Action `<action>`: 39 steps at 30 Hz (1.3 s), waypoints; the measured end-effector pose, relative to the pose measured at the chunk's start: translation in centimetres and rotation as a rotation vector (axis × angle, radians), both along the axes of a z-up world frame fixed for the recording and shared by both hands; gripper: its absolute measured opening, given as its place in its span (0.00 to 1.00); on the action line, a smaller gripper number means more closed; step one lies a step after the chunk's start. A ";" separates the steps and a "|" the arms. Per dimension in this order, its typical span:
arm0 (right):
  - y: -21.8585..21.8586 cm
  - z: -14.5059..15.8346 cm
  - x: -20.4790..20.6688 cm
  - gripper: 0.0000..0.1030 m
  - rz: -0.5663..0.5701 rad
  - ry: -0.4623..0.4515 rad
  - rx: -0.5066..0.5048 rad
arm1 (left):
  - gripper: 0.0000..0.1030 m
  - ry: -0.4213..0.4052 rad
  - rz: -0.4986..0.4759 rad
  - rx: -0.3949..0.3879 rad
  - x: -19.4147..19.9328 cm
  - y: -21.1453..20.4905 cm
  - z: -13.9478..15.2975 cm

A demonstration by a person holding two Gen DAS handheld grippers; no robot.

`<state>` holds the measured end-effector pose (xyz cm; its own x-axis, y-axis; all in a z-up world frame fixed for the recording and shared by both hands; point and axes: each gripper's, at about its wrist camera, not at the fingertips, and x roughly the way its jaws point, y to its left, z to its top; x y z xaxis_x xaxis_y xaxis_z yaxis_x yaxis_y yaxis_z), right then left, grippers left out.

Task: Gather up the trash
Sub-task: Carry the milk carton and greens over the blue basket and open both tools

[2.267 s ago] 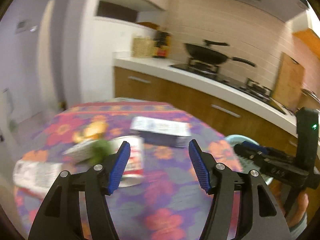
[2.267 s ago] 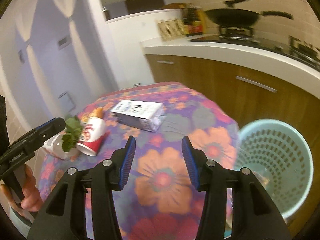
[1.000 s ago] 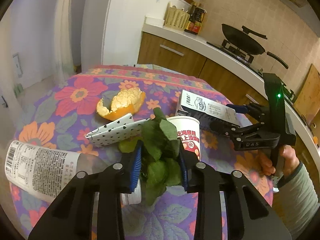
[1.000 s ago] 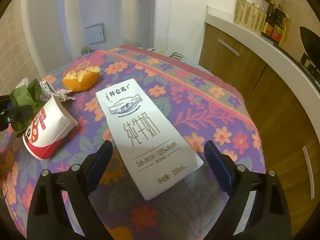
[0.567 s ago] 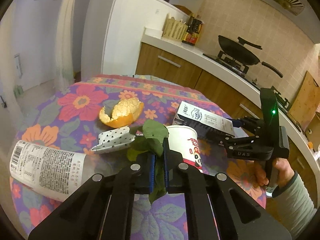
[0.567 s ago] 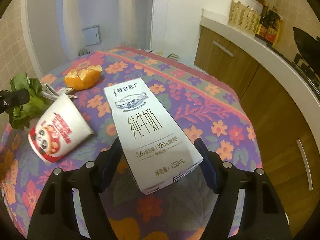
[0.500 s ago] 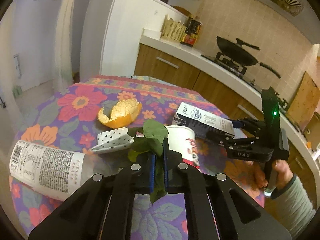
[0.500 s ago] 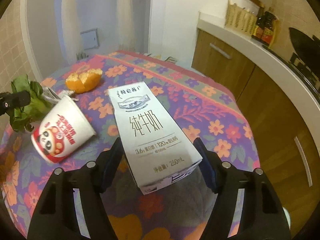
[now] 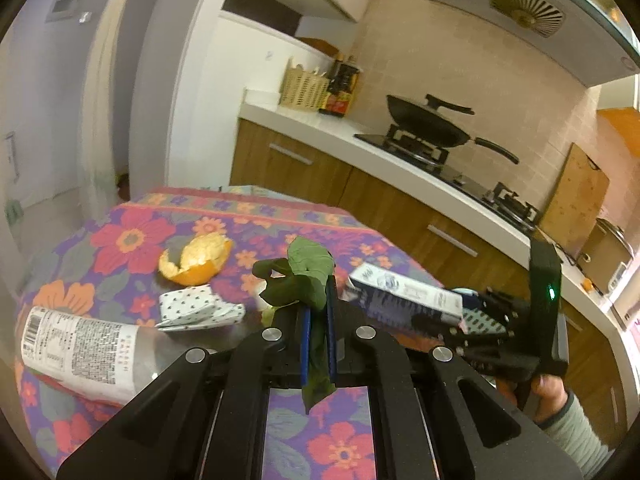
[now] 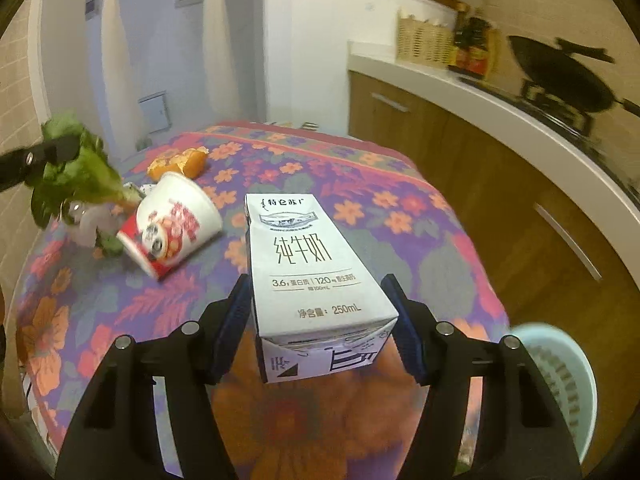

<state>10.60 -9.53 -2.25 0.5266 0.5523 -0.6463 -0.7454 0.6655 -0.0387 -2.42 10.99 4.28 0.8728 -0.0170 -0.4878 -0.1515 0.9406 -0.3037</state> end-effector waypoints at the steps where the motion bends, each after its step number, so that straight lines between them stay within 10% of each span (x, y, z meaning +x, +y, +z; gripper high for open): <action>1: -0.5 -0.1 -0.5 0.60 -0.010 -0.001 0.000 | 0.04 -0.006 -0.010 0.000 -0.1 -0.3 0.2; 9: -3.8 -2.4 -5.5 0.60 -0.111 -0.005 -0.032 | 0.04 -0.019 -0.072 0.019 -0.7 -2.4 0.6; 18: -2.0 -1.8 -4.8 0.83 -0.087 0.024 -0.057 | 0.04 -0.014 -0.129 -0.007 -0.8 -3.1 0.6; 22: -1.0 -2.4 -3.3 0.56 -0.105 0.082 -0.094 | 0.04 -0.019 -0.185 -0.038 -0.3 -3.4 0.8; 39: -14.6 -0.5 -0.8 0.51 -0.385 0.050 0.079 | 0.04 0.015 -0.454 -0.080 8.4 -12.1 0.8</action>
<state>9.78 -24.16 -2.74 0.6736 0.3695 -0.6402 -0.4405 0.8961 0.0537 5.97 -1.13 5.05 0.7612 -0.4338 -0.4821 0.2653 0.8866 -0.3789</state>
